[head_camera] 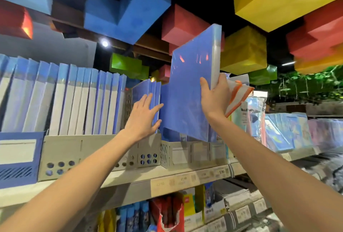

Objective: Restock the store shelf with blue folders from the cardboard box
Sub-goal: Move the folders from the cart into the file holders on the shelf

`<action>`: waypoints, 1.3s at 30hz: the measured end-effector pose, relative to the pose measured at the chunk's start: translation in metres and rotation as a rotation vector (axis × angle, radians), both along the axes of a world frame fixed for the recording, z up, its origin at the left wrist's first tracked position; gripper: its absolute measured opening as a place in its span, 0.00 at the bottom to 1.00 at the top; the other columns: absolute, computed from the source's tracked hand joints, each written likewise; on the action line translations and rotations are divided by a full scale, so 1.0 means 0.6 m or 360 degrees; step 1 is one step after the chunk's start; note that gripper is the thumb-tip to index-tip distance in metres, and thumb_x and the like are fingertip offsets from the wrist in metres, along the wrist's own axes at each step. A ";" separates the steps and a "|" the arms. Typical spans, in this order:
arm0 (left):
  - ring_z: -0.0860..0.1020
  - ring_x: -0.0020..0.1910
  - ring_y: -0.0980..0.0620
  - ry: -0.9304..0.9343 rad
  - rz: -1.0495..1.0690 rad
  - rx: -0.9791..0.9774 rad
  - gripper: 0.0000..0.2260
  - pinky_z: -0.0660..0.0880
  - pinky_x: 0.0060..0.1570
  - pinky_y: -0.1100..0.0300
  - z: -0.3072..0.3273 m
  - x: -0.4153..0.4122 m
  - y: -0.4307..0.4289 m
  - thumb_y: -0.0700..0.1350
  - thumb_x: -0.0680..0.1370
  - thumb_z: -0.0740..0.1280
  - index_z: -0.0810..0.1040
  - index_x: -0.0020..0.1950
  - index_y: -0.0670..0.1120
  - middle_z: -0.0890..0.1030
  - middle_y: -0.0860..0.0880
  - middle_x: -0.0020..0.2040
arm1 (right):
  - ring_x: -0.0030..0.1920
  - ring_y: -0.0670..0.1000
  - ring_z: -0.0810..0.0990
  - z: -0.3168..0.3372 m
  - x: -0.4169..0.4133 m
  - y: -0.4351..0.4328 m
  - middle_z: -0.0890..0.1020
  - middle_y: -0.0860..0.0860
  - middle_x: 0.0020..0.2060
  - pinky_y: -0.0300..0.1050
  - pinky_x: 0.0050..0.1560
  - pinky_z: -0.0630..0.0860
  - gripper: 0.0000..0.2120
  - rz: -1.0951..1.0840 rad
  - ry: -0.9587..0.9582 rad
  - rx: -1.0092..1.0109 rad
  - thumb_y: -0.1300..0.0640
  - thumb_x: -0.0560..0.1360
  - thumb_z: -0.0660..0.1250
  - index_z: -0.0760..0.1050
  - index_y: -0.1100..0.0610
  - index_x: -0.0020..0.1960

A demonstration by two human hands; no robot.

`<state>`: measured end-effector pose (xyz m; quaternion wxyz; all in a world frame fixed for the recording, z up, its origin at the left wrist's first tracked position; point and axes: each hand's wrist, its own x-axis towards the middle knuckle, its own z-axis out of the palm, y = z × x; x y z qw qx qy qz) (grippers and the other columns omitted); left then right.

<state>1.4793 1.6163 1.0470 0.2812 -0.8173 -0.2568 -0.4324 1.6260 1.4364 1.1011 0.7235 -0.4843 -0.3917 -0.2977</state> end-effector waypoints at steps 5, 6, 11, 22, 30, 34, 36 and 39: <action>0.48 0.81 0.37 -0.0120 0.0066 -0.0155 0.29 0.54 0.77 0.44 0.004 0.024 0.043 0.60 0.81 0.62 0.59 0.81 0.57 0.47 0.37 0.82 | 0.55 0.50 0.80 -0.004 0.005 0.083 0.80 0.47 0.56 0.52 0.52 0.82 0.19 0.0072 -0.0029 0.0024 0.42 0.76 0.67 0.70 0.49 0.64; 0.46 0.82 0.37 -0.0131 0.0087 -0.0170 0.30 0.54 0.77 0.44 0.001 0.027 0.051 0.60 0.82 0.61 0.57 0.82 0.58 0.45 0.36 0.82 | 0.55 0.51 0.80 -0.005 0.008 0.097 0.79 0.48 0.55 0.54 0.53 0.82 0.20 0.0070 -0.0036 0.0008 0.41 0.75 0.66 0.71 0.49 0.63; 0.43 0.82 0.38 -0.0178 0.0079 -0.0182 0.32 0.52 0.78 0.43 -0.008 0.026 0.071 0.62 0.82 0.59 0.50 0.82 0.60 0.42 0.37 0.82 | 0.62 0.55 0.74 0.002 0.024 0.147 0.77 0.54 0.60 0.56 0.65 0.72 0.20 -0.0019 -0.0108 -0.0034 0.47 0.78 0.69 0.74 0.57 0.64; 0.47 0.82 0.44 -0.0233 -0.0110 -0.0227 0.31 0.55 0.77 0.44 -0.038 0.022 0.092 0.65 0.82 0.55 0.41 0.80 0.68 0.47 0.40 0.83 | 0.76 0.55 0.61 -0.007 0.035 0.245 0.65 0.52 0.76 0.52 0.73 0.58 0.23 -0.0274 -0.0167 -0.0087 0.47 0.78 0.68 0.73 0.55 0.69; 0.54 0.81 0.42 -0.0236 -0.0070 -0.0193 0.33 0.64 0.73 0.45 -0.041 0.025 0.093 0.67 0.81 0.56 0.40 0.80 0.67 0.46 0.40 0.83 | 0.80 0.57 0.52 -0.041 0.030 0.288 0.52 0.56 0.81 0.56 0.77 0.54 0.30 -0.0451 -0.0171 -0.0194 0.45 0.78 0.67 0.65 0.52 0.77; 0.56 0.80 0.42 -0.0253 -0.0060 -0.0165 0.34 0.67 0.71 0.46 -0.040 0.025 0.095 0.67 0.81 0.57 0.41 0.80 0.67 0.47 0.40 0.83 | 0.80 0.58 0.49 -0.046 0.033 0.292 0.50 0.57 0.81 0.56 0.77 0.52 0.32 -0.0534 -0.0217 -0.0248 0.44 0.79 0.65 0.61 0.54 0.79; 0.57 0.80 0.43 -0.0267 -0.0062 -0.0155 0.34 0.68 0.70 0.46 -0.040 0.025 0.097 0.67 0.81 0.57 0.41 0.80 0.67 0.48 0.40 0.83 | 0.81 0.59 0.48 -0.051 0.037 0.289 0.48 0.58 0.81 0.56 0.78 0.51 0.32 -0.0556 -0.0265 -0.0289 0.44 0.80 0.63 0.59 0.55 0.80; 0.58 0.80 0.42 -0.0274 -0.0072 -0.0151 0.33 0.70 0.69 0.45 -0.040 0.025 0.098 0.65 0.81 0.58 0.42 0.80 0.66 0.48 0.41 0.83 | 0.81 0.60 0.45 -0.066 0.040 0.285 0.47 0.60 0.81 0.57 0.79 0.50 0.35 -0.0623 -0.0376 -0.0342 0.45 0.81 0.62 0.55 0.60 0.81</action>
